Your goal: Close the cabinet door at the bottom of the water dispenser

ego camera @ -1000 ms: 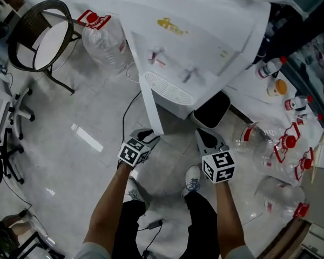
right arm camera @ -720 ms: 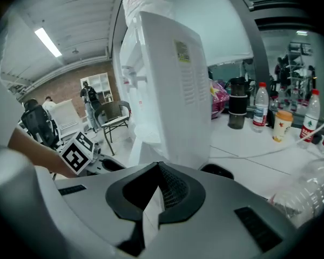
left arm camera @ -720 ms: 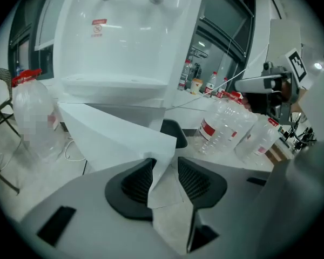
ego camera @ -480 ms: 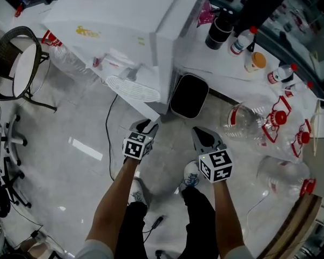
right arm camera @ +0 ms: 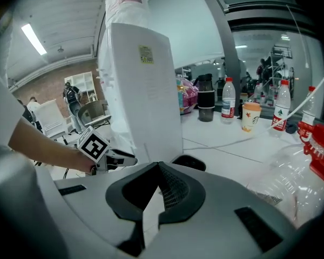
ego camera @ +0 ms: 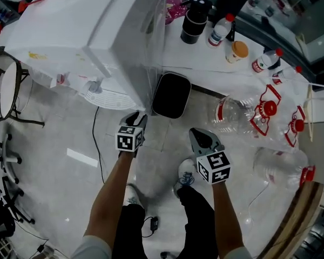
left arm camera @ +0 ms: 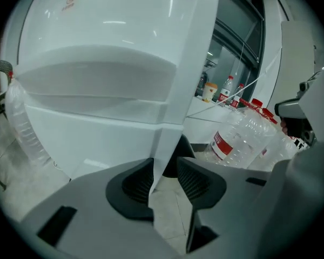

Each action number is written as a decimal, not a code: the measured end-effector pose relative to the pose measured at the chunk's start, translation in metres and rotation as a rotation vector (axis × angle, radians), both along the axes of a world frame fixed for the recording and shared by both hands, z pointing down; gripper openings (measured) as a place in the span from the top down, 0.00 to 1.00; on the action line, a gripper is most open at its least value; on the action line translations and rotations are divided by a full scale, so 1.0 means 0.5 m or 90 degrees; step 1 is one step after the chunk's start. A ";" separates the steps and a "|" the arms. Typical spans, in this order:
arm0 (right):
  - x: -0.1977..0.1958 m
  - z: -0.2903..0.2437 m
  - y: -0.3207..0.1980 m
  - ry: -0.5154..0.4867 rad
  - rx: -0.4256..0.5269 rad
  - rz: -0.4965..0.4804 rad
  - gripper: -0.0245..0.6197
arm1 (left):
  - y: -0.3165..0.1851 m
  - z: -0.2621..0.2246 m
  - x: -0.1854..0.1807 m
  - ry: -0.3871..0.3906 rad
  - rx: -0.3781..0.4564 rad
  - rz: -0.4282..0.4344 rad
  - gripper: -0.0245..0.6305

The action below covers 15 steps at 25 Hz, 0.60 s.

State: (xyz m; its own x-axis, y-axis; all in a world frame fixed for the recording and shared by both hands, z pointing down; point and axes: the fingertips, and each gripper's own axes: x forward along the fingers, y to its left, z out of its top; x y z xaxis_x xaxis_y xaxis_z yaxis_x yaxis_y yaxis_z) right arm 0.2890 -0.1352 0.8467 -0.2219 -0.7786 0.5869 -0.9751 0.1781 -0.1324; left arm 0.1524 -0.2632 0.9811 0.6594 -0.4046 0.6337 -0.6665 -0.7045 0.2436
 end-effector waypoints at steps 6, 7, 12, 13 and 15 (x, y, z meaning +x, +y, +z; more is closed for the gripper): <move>0.018 -0.024 -0.009 0.007 -0.002 0.005 0.92 | 0.016 0.000 0.018 -0.019 -0.005 0.044 0.75; 0.019 -0.035 -0.014 0.008 -0.001 0.007 0.92 | 0.025 -0.008 0.010 -0.019 -0.009 0.045 0.75; 0.013 -0.152 -0.025 0.028 0.021 0.002 0.92 | 0.052 -0.119 -0.064 -0.014 -0.007 0.030 0.75; 0.011 -0.187 -0.026 0.034 0.028 -0.001 0.92 | 0.052 -0.157 -0.087 -0.007 -0.003 0.018 0.75; -0.002 -0.265 -0.028 0.045 0.043 -0.004 0.92 | 0.046 -0.243 -0.145 -0.003 0.014 -0.005 0.78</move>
State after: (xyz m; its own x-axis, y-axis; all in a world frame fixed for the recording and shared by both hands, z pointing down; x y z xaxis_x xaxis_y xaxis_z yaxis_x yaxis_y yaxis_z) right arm 0.2881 -0.1493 0.7143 -0.1873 -0.8157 0.5473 -0.9803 0.1911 -0.0505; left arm 0.0798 -0.2401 0.8596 0.6533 -0.4233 0.6277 -0.6729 -0.7046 0.2252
